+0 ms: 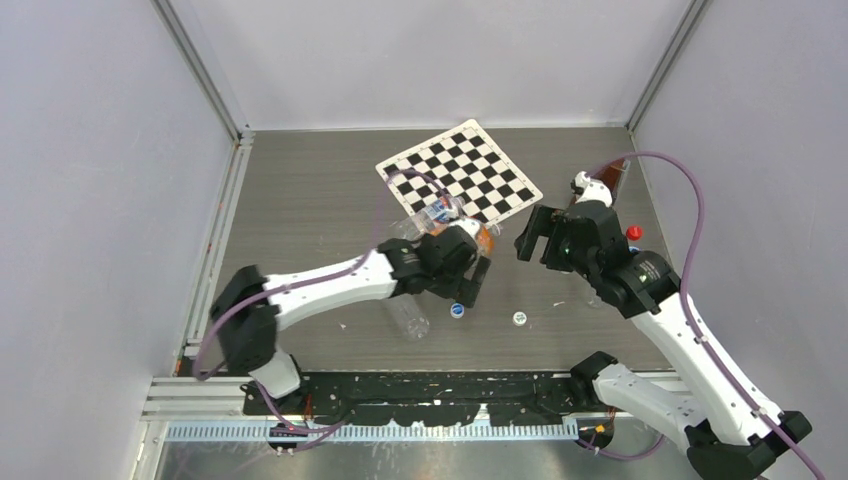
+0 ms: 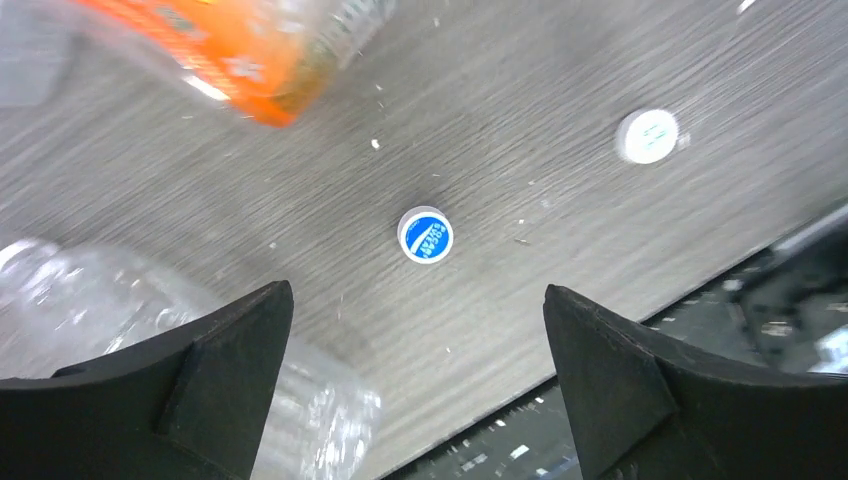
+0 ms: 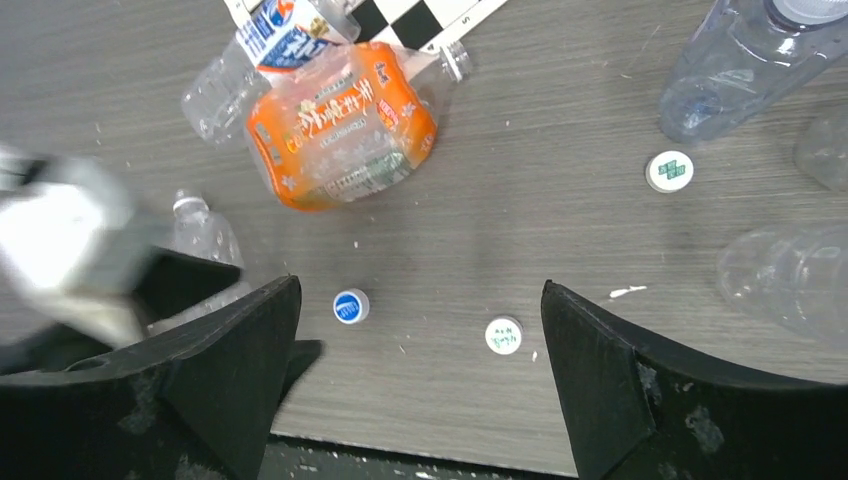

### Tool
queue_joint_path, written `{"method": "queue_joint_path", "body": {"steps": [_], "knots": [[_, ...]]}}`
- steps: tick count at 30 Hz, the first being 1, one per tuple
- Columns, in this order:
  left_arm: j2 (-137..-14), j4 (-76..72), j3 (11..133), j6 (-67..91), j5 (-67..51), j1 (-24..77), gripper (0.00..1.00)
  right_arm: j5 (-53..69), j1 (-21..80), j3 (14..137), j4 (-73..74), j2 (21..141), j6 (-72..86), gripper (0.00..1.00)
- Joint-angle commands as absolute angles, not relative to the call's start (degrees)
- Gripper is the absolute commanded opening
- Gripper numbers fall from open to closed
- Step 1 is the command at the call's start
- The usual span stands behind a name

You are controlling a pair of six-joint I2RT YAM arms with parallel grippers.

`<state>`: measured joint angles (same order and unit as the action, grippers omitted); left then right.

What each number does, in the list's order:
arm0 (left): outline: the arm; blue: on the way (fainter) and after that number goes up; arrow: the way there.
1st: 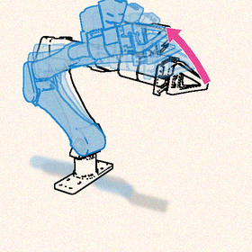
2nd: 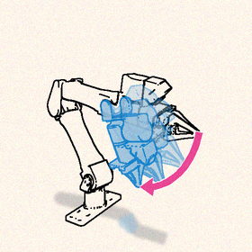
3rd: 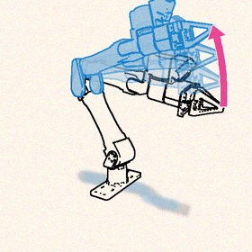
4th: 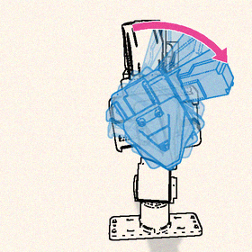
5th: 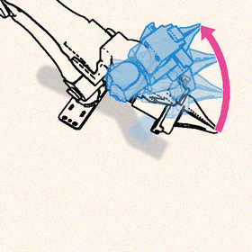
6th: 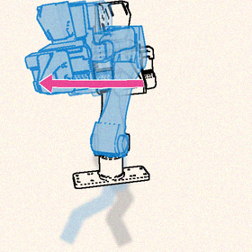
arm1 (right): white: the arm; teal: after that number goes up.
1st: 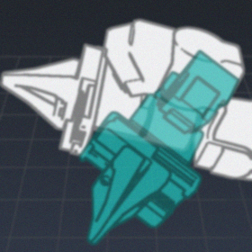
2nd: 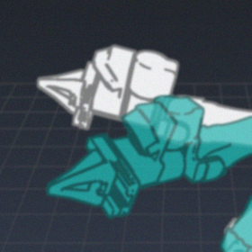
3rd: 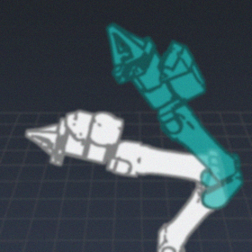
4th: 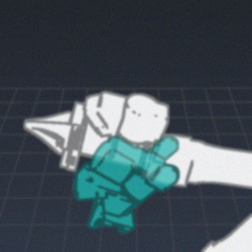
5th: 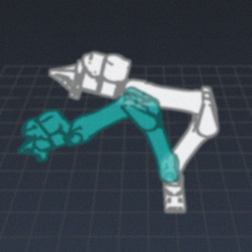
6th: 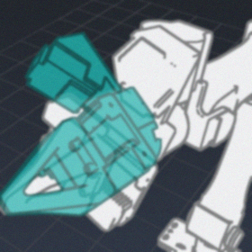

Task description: Screw on the bottle caps

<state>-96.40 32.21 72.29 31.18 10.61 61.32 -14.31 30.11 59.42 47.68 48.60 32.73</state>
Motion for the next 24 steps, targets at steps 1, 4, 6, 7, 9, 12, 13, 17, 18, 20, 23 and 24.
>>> {"method": "queue_joint_path", "body": {"steps": [1,4,6,7,9,12,13,17,18,20,23,24], "knots": [[-82.22,38.85,70.33,39.57,17.23,59.29,1.00,-11.47,30.10,65.19,53.13,52.02,28.46,0.96],[-74.09,42.32,65.81,45.65,20.84,57.65,1.00,-6.30,30.58,65.57,54.62,55.76,28.25,0.96],[-70.35,44.51,63.17,50.42,21.03,55.62,1.00,-4.32,31.99,64.74,54.47,58.20,28.76,0.95],[-68.81,45.74,61.85,53.04,21.20,54.66,1.00,-3.92,32.78,64.36,54.05,59.16,28.92,0.95],[-67.95,47.52,59.70,57.82,21.72,53.16,1.00,-3.51,36.30,63.45,53.32,62.44,29.10,0.95],[-69.08,48.27,57.48,63.36,23.39,52.48,1.00,-3.60,40.03,61.91,51.26,67.87,29.30,0.95],[-69.72,47.72,56.94,64.31,23.87,52.41,1.00,-3.56,41.21,61.59,50.72,69.57,29.33,0.95],[-73.90,45.65,56.18,69.05,23.99,52.03,1.00,-2.62,43.22,59.39,47.34,73.06,29.21,0.95],[-75.45,45.42,55.93,70.06,23.95,52.03,1.00,-2.45,43.36,59.14,46.51,73.49,29.03,0.95],[-77.27,44.51,54.82,72.35,23.78,52.03,1.00,-1.98,43.71,58.54,45.46,74.53,28.69,0.95],[-78.77,40.70,52.08,74.79,23.47,52.03,1.00,-1.07,44.08,57.37,43.70,75.95,27.73,0.94],[-79.06,38.93,50.81,75.06,23.47,52.03,1.00,-0.88,44.15,57.20,42.98,76.21,27.58,0.94]]}}
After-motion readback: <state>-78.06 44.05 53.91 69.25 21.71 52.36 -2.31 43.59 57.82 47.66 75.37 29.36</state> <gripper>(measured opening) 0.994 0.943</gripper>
